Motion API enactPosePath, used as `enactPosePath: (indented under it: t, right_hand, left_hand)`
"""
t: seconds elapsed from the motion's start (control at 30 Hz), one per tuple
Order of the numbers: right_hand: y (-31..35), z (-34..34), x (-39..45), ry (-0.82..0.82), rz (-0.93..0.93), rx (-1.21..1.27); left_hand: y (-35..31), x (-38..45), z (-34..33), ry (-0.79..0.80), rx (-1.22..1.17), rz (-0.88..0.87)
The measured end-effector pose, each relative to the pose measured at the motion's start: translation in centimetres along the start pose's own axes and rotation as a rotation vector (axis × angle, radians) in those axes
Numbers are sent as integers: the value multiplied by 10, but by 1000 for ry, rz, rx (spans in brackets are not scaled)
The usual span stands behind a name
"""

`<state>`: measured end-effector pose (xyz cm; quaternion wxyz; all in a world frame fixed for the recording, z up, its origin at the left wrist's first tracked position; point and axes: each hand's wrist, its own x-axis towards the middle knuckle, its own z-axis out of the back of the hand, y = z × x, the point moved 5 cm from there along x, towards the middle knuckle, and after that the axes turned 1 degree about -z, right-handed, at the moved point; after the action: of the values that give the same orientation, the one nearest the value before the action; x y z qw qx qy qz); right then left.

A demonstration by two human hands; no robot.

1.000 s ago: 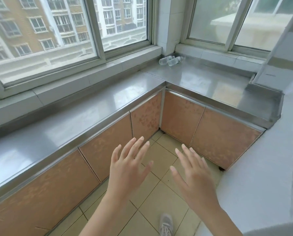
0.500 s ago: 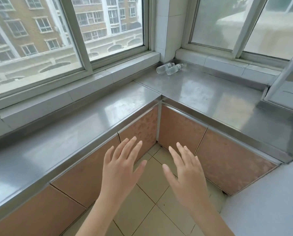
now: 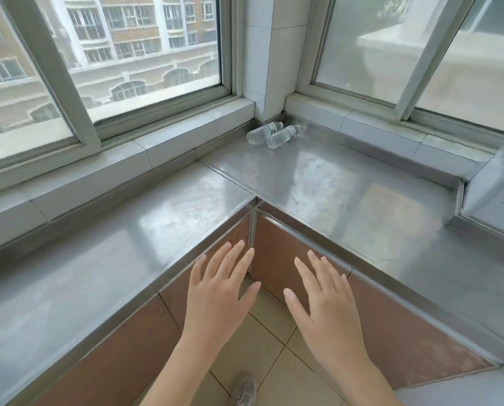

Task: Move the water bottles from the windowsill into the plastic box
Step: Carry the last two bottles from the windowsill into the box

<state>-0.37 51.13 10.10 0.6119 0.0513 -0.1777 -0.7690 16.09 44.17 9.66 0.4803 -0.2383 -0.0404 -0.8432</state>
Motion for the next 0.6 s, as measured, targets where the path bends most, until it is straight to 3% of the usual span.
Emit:
enactPosePath:
  t: [0.4, 0.6]
  right_hand:
    - [-61, -2, 182, -27, -79, -47]
    - [-115, -11, 277, 21, -68, -45]
  left_hand:
    - [11, 191, -91, 62, -24, -114]
    - [3, 275, -141, 51, 5, -45]
